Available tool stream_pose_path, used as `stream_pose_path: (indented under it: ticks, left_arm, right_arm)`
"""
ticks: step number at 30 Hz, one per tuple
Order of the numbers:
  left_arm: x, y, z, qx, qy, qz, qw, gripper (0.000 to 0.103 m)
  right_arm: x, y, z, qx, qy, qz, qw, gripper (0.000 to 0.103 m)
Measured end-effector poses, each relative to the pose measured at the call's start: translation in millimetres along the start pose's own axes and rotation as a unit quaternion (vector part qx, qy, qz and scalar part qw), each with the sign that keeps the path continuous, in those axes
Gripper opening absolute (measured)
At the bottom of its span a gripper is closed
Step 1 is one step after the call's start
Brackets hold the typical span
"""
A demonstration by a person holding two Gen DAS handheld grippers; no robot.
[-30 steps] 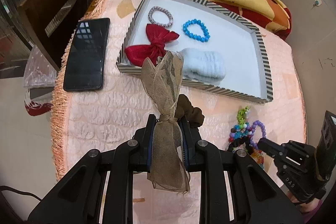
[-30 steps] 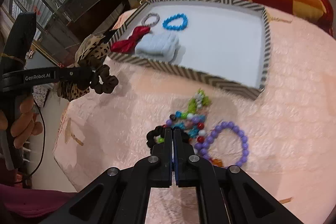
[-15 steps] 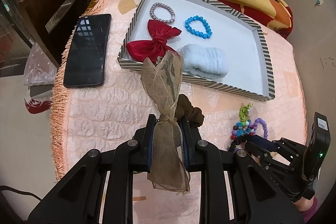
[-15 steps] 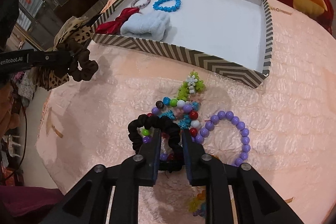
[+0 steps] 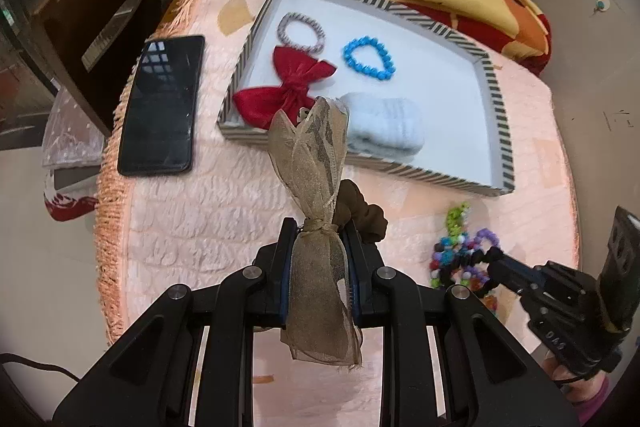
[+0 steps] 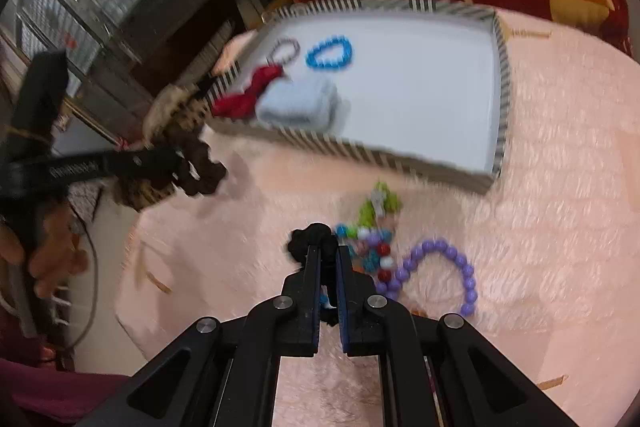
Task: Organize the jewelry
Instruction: 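Lift the black scrunchie with the right tool while the left tool holds the tan bow, then carry both held items into the striped tray and open both tools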
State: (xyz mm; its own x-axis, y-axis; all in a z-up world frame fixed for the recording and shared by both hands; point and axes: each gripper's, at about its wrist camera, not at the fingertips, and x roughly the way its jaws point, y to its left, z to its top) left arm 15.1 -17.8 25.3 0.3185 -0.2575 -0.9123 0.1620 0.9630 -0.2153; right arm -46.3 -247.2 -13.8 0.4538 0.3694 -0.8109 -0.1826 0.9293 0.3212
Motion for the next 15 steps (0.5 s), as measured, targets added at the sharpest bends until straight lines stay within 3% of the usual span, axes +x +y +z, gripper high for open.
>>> stream_pose_path:
  ticks: [7,15]
  left_arm:
    - [-16,-12,20,0.011,-0.016,-0.013,0.9997,0.02]
    - [-16,-20,63,0.023,-0.031,-0.012,0.9992,0.02]
  right_arm:
    - [-17,8,31,-0.004,-0.035,0.003,0.999,0.006]
    - [-11,7,81,-0.005,-0.055,-0.024,0.998,0.006]
